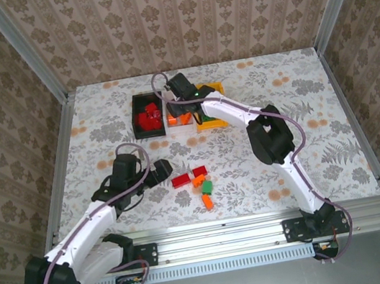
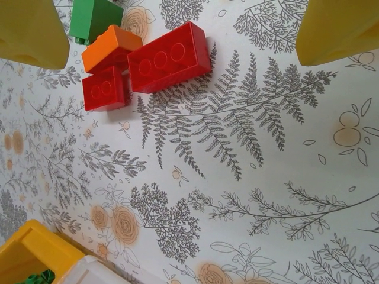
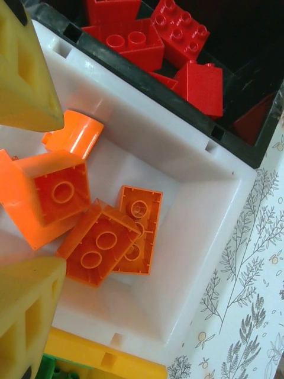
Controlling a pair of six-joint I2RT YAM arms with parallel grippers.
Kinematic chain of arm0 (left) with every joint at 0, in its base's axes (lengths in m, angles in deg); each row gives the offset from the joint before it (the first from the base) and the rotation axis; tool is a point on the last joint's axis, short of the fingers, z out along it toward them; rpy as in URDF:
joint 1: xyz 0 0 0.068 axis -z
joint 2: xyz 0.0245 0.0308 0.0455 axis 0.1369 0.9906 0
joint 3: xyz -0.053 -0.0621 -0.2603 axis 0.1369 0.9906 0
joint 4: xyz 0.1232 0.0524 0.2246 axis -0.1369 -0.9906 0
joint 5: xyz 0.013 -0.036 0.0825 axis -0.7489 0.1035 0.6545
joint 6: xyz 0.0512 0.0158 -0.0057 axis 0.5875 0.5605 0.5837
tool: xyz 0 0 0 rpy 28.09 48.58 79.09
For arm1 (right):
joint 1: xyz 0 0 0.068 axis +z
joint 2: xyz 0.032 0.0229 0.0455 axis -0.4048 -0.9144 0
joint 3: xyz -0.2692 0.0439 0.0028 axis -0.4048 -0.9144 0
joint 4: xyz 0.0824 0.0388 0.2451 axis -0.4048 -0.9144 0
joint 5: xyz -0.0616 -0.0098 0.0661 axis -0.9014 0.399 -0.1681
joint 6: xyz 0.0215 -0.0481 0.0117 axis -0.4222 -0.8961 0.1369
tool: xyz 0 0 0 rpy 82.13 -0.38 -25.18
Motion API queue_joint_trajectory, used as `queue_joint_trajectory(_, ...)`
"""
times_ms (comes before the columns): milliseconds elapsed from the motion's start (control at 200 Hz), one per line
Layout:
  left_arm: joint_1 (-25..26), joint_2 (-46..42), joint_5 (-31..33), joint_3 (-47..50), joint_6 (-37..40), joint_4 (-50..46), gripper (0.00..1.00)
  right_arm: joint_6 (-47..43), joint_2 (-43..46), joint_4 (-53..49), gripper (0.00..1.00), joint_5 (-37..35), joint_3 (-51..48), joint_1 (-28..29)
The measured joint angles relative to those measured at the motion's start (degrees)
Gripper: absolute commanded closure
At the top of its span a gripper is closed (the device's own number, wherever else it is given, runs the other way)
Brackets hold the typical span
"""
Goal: Sort the legos into containers by color
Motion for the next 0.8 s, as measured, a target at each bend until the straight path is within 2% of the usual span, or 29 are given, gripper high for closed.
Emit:
queue_joint_trajectory(110,0.0,1.42,-1.2,-0.07,0.0,0.09,0.0,-0.22,2.25,-0.28,0.43,-0.35,-1.51,0.76)
queue_joint_trajectory(180,0.07,2.1,-1.9,-0.07,0.0,0.28,0.0,-0.17,6.69,0.2,0.45,-0.46,-6.14,1.53)
queue_joint_trajectory(360,0.57,2.25,-1.86,-0.07,-0.02,0.83,0.0,2.71,26.77,2.75,0.49,-1.55,-28.28,6.14)
queue_joint_trajectory(500,0.5,1.38,-0.13,0.07,-0.04,0.83,0.0,9.38,38.64,3.41,0.39,-4.15,-43.82,14.08)
queue_joint_trajectory(640,0.31,-0.28,0.63,0.52,-0.07,0.81,0.0,15.63,39.93,1.84,0.3,-4.9,-52.74,21.42)
queue_joint_trajectory(800,0.0,-2.32,0.94,1.46,-0.11,0.83,0.0,20.39,36.59,0.81,0.25,-3.1,-54.53,22.88)
